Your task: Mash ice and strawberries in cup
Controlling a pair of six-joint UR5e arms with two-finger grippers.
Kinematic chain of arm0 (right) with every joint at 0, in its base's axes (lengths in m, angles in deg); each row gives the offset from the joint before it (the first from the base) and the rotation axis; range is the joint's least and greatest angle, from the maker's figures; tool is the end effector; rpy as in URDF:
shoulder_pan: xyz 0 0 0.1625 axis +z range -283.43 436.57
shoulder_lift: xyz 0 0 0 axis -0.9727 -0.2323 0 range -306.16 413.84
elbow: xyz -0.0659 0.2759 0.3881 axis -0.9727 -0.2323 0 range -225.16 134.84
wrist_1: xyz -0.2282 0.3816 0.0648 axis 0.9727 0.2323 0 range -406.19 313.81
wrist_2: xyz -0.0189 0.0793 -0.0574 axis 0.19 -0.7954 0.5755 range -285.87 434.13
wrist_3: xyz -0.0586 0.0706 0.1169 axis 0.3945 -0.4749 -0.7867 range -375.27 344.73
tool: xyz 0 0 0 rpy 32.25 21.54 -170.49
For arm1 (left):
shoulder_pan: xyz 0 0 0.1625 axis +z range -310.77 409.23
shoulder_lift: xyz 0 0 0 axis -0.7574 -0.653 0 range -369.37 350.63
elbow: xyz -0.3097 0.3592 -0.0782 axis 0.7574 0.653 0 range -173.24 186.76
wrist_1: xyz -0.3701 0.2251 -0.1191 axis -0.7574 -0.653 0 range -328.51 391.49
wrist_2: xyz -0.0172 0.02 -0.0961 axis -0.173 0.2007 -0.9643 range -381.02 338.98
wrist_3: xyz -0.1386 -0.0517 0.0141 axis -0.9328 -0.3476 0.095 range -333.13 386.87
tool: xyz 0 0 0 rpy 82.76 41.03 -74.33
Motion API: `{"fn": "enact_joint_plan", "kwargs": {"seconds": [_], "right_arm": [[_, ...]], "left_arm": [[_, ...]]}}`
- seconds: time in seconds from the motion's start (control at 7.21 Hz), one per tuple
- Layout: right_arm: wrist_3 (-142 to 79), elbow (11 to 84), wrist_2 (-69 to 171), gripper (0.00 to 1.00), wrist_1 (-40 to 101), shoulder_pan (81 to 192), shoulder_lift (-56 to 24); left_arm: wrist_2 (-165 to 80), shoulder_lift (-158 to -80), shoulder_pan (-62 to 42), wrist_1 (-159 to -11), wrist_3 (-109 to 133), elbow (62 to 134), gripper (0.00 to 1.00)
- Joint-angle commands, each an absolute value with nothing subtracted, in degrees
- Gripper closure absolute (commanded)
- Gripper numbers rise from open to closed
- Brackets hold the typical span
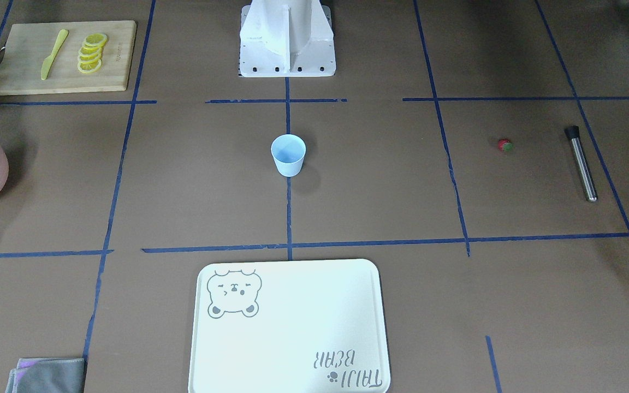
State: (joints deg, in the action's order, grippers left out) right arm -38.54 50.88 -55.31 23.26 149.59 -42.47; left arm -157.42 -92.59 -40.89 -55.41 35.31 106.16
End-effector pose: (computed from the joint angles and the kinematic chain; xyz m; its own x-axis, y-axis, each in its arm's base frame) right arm -0.1116 -0.4987 0.7154 0.7276 -0.0462 0.6845 -0.0148 0.9964 0.0831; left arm -0.0267 -0.4706 0.7234 0.6825 0.1394 -0.7175 -0.0991 0.9902 0.0980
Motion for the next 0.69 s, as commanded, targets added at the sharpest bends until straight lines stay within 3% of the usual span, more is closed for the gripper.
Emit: {"fn": "enact_joint_plan", "kwargs": {"seconds": [0.0, 0.55], "right_arm": [[-38.56, 50.82, -54.19, 0.07, 23.25, 147.86, -42.67], [-38.38, 50.82, -52.52, 0.15, 23.25, 145.65, -42.67]], "left_arm": [[-157.42, -92.60, -40.85, -55.35, 35.31, 106.16, 0.00], [-157.42, -92.51, -40.85, -55.17, 35.22, 106.16, 0.00]]}}
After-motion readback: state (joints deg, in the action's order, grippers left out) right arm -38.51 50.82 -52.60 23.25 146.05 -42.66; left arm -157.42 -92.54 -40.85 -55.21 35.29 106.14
